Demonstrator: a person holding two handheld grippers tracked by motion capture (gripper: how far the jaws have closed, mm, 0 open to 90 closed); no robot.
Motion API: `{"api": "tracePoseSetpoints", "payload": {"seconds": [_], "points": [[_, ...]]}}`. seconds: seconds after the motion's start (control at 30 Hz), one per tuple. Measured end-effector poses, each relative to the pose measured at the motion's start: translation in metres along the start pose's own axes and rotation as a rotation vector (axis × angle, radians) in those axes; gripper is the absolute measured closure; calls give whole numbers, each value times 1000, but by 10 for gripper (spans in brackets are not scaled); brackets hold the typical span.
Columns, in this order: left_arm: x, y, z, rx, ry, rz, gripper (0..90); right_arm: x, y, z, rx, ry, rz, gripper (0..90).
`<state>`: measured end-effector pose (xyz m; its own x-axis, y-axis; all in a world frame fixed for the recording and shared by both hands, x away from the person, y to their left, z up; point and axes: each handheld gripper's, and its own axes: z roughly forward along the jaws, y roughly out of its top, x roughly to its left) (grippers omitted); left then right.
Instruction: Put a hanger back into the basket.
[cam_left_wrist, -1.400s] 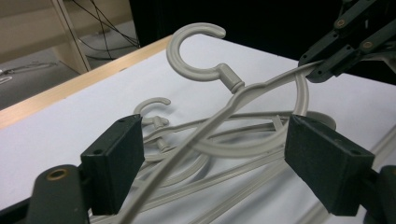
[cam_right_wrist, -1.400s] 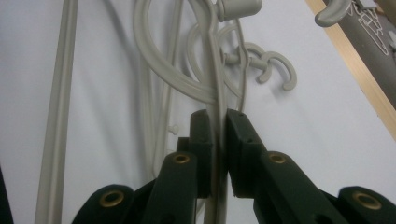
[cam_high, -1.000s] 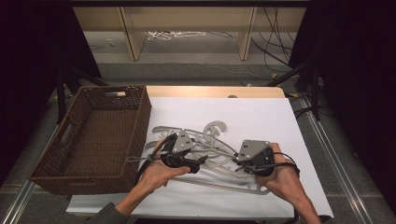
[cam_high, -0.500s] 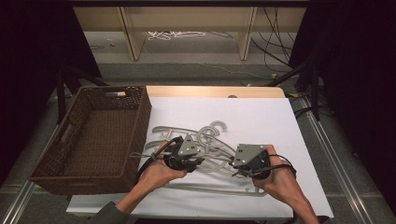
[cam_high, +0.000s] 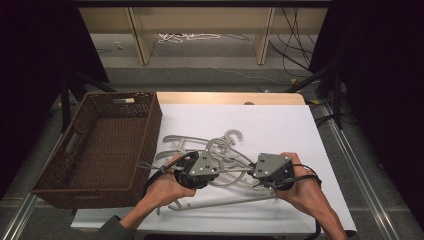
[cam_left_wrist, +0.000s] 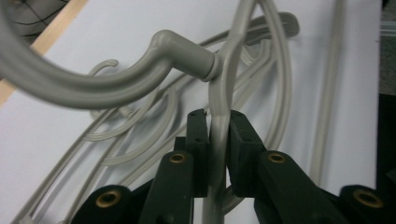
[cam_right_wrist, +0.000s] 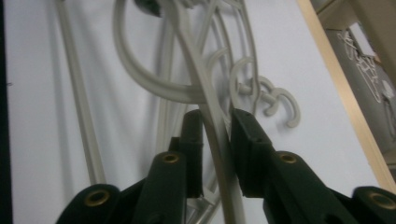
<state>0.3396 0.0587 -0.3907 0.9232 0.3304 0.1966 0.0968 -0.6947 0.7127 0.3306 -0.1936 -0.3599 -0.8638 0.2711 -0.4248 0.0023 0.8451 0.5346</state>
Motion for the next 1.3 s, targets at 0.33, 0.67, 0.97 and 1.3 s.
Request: {"api": "tracePoseSetpoints", "payload": {"seconds": [0.33, 0.67, 0.97, 1.3], "points": [[16, -6, -15, -39, 38, -95, 819, -11, -2, -11, -181, -114, 343, 337], [34, -15, -29, -54, 98, -165, 819, -17, -10, -20, -295, -164, 529, 268], [46, -18, -45, -98, 94, -243, 819, -4, -17, -16, -309, -192, 575, 236], [58, -19, -73, -167, 102, -318, 819, 17, -30, -12, -329, -223, 596, 227]]}}
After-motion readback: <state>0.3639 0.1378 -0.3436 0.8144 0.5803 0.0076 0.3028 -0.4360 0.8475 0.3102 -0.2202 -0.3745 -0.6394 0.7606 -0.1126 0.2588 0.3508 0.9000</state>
